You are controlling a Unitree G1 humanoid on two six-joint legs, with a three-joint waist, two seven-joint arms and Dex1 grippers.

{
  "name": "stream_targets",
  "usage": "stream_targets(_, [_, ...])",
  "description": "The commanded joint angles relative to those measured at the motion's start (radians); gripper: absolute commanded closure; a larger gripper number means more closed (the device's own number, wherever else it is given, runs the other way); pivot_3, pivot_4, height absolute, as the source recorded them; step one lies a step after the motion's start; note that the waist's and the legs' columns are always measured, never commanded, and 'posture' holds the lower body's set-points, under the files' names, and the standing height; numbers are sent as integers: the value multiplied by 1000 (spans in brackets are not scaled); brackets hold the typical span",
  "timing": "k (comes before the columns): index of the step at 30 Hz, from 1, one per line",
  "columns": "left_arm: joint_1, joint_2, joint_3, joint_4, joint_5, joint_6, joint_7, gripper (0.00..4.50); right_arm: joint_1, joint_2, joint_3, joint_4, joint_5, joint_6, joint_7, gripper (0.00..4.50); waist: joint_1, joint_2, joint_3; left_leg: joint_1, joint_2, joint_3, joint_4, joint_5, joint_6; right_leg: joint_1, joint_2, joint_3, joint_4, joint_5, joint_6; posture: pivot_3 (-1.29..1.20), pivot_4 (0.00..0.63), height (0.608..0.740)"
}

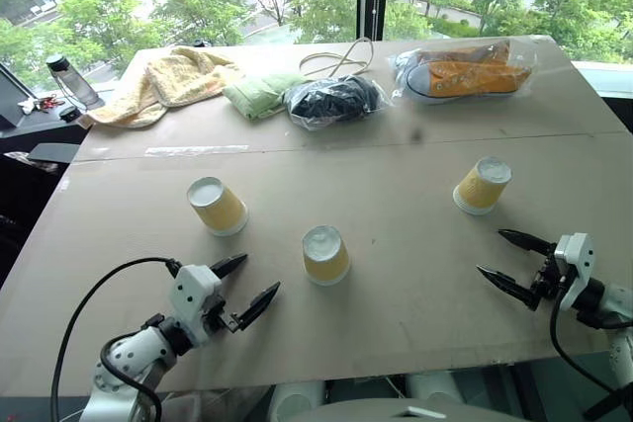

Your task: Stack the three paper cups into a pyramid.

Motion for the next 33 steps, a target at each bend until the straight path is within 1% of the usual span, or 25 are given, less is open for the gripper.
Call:
stream_targets(1, [-4,23,31,-9,-31,-12,-32,0,-9,6,28,-85,23,21,11,49,0,0,0,0,0,0,0,0,0,0,0,0,0,0,0,0,150,740])
stream_targets(4, [-2,64,58,-52,-113,-36,-144,0,-7,25,103,-210,37,80,9,49,-2,-1,1,0,0,0,0,0,0,-1,0,0,0,0,0,0,150,740])
stream_targets(7, [-20,129,107,-109,-240,42,-224,0,-25,53,202,-349,39,165,-22,49,-1,-3,2,-1,1,-1,0,0,0,-1,0,0,0,0,0,0,150,740])
stream_targets(10, [-40,233,187,-168,-355,127,-309,0,-117,99,331,-454,14,242,-59,49,-4,-6,4,-1,2,-2,0,0,0,-2,-2,0,1,0,-1,0,150,740])
stream_targets(12, [-46,300,241,-193,-398,174,-355,0,-196,125,393,-479,10,293,-69,49,-3,-6,4,-1,1,-2,0,0,0,-2,-2,-1,1,0,-1,0,150,740])
stream_targets(14, [-43,357,296,-222,-437,222,-397,0,-264,138,455,-492,-4,387,-97,49,-3,-7,5,-2,0,-1,0,0,0,-2,-2,-3,0,0,-1,0,150,740])
stream_targets(16, [-52,393,345,-243,-484,275,-410,0,-330,164,510,-477,-35,420,-113,49,-1,-10,7,-3,0,-1,0,0,0,-3,-3,-3,-1,0,0,0,150,740])
stream_targets(18, [-57,427,387,-256,-499,316,-432,0,-386,209,549,-455,-46,421,-117,49,-1,-11,8,-5,0,-2,0,0,0,-5,-3,-5,-1,0,0,0,150,740])
stream_targets(21, [-52,443,435,-275,-513,358,-451,0,-432,249,589,-423,-76,406,-119,49,-1,-11,8,-7,0,-2,0,0,0,-7,-2,-5,-1,0,1,0,150,740])
stream_targets(26, [-28,433,490,-321,-538,420,-469,0,-480,285,623,-368,-104,376,-100,49,-4,-13,9,-6,0,-1,0,0,0,-8,-2,-4,0,1,1,0,150,740])
stream_targets(33, [-29,416,500,-336,-541,458,-477,0,-509,311,651,-355,-101,412,-86,49,-3,-13,9,-6,0,-1,0,0,-1,-8,-1,-4,1,1,1,0,150,740])
